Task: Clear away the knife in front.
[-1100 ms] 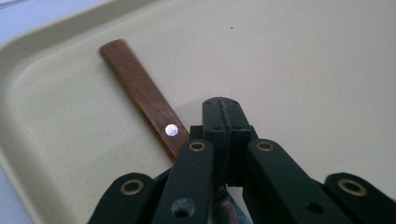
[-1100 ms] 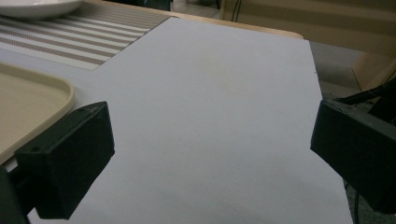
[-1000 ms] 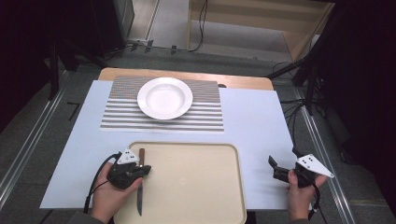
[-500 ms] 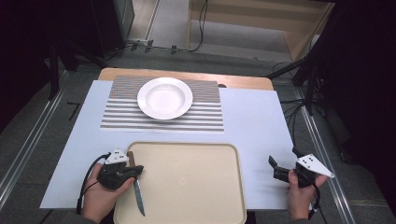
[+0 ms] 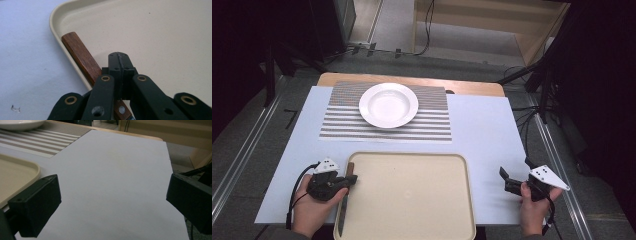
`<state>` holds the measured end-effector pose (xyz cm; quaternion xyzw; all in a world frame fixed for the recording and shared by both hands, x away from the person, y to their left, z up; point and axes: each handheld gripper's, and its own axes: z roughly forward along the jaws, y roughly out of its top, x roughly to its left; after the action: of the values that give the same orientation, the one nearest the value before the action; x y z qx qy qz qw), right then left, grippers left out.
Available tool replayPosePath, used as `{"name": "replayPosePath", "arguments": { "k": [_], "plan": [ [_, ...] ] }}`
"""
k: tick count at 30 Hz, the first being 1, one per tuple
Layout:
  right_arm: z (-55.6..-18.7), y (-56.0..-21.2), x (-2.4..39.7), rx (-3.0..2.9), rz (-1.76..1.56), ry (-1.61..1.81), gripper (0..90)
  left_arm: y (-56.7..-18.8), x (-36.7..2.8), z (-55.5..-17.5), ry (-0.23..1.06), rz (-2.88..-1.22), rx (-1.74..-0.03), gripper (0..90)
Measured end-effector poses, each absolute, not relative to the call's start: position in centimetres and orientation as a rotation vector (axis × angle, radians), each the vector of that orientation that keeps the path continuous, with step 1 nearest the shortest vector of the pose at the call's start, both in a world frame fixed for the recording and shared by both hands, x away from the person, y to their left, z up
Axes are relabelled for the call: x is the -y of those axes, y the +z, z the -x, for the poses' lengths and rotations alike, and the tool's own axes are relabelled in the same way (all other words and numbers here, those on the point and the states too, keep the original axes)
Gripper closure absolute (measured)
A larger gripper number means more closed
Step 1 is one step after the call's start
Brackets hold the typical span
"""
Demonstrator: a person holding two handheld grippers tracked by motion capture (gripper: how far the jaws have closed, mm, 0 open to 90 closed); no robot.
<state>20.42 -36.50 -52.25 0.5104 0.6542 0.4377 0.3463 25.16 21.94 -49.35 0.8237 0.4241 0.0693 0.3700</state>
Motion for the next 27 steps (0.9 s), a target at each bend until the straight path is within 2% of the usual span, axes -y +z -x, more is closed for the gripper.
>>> {"name": "replayPosePath", "arguments": {
  "k": [6,8,16,21,26,27],
  "plan": [
    [-20.4,-52.3,36.5,-1.698,-1.322,1.135,0.0,-49.3,-22.2,-25.0,0.191,-2.071,-1.073,89.0],
    [-20.4,-52.3,36.5,-1.699,-1.321,1.136,0.0,-49.1,-22.3,-24.9,0.197,-2.036,-1.061,79.7],
    [-20.4,-52.3,36.5,-1.700,-1.319,1.135,0.0,-48.3,-22.4,-24.4,0.263,-1.964,-0.998,56.6],
    [-20.4,-52.3,36.5,-1.702,-1.318,1.134,0.0,-47.9,-23.0,-24.2,0.299,-1.894,-0.998,37.5],
    [-20.4,-52.3,36.5,-1.703,-1.318,1.131,0.0,-47.5,-23.5,-23.9,0.317,-1.852,-0.956,9.4],
    [-20.4,-52.3,36.5,-1.703,-1.318,1.132,0.0,-47.4,-23.6,-23.9,0.317,-1.844,-0.945,6.1]
  ]
}}
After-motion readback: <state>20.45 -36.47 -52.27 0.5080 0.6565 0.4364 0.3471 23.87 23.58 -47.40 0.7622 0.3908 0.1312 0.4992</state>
